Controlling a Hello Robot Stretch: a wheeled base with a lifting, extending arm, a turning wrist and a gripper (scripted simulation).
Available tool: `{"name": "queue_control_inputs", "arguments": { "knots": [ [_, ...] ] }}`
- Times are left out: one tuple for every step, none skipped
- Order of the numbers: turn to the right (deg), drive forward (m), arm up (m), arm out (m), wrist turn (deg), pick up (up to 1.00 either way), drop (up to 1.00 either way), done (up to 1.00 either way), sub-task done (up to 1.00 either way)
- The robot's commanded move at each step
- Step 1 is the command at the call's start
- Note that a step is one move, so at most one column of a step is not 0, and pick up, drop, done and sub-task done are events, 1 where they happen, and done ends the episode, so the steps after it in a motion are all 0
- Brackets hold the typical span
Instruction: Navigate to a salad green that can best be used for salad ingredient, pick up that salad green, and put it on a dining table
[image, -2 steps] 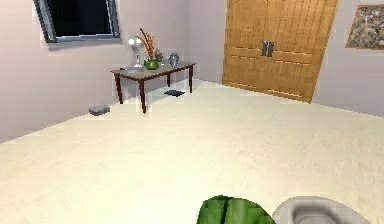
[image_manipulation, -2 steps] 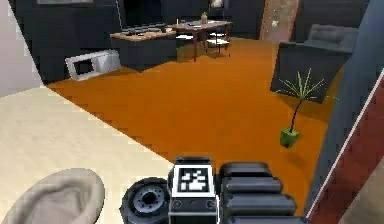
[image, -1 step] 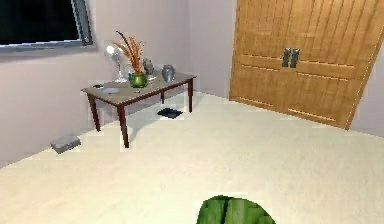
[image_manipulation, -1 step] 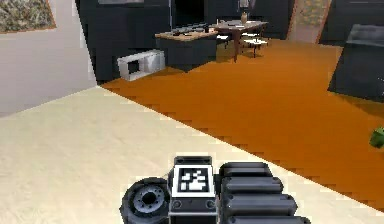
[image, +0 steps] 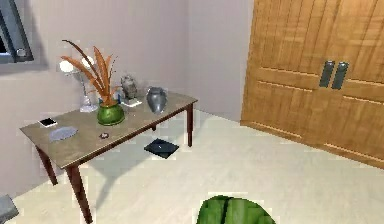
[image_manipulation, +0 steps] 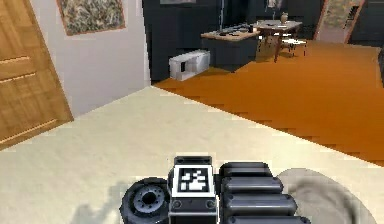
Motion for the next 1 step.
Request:
{"name": "queue_control_inputs", "arguments": {
  "knots": [
    [-3.0, 0.0, 0.0, 0.0, 0.0, 0.0, 0.0, 0.0, 0.0]
  ]
}}
